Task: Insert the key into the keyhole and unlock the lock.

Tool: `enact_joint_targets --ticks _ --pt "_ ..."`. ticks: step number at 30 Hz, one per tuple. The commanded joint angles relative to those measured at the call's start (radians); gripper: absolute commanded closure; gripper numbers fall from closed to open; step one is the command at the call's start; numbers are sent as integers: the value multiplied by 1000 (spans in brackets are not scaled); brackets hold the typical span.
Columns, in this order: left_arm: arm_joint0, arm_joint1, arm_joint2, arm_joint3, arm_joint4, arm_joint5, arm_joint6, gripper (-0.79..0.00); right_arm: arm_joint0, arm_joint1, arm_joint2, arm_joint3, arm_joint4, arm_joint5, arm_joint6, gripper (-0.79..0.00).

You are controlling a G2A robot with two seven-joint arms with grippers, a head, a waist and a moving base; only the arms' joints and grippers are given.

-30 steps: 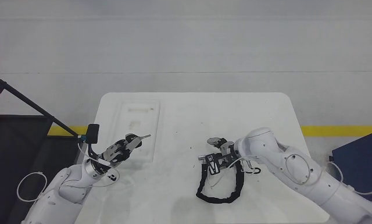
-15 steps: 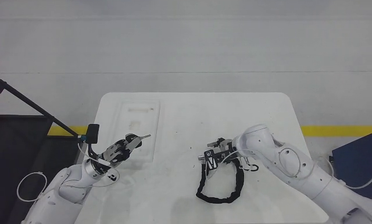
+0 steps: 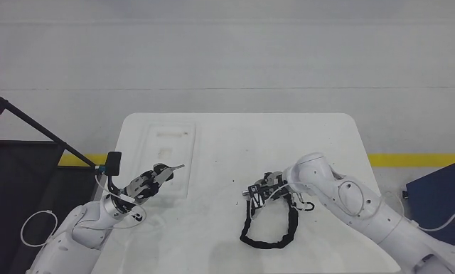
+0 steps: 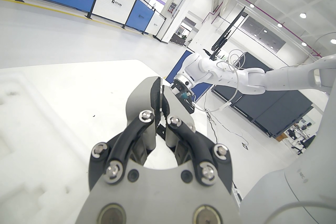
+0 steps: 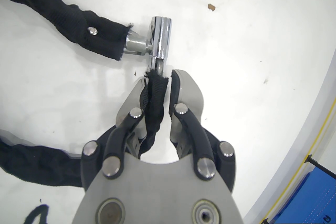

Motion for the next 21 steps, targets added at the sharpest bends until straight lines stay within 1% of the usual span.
enact_joint_targets --ticks 1,2,6,7,9,13,17,19,21 --pt "0 0 0 0 0 0 0 0 -1 -3 0 3 -4 2 0 -175" --pt "0 0 0 0 0 0 0 0 -1 -5 0 7 -6 0 0 -160" --pt "0 0 0 0 0 0 0 0 -5 -12 -3 21 -18 -2 2 -145" --pt "0 0 0 0 0 0 0 0 -6 -13 -4 22 -21 -2 3 -126" --pt "0 0 0 0 0 0 0 0 -7 -15 -3 8 -39 7 12 0" --pt "0 0 0 0 0 0 0 0 -21 -3 16 -89 -129 71 24 0" --pt "0 0 0 0 0 0 0 0 -79 29 54 -196 -251 156 35 0" --pt "0 0 0 0 0 0 0 0 -113 48 86 -239 -272 176 10 0" --pt "0 0 0 0 0 0 0 0 -149 67 118 -280 -288 197 -44 0"
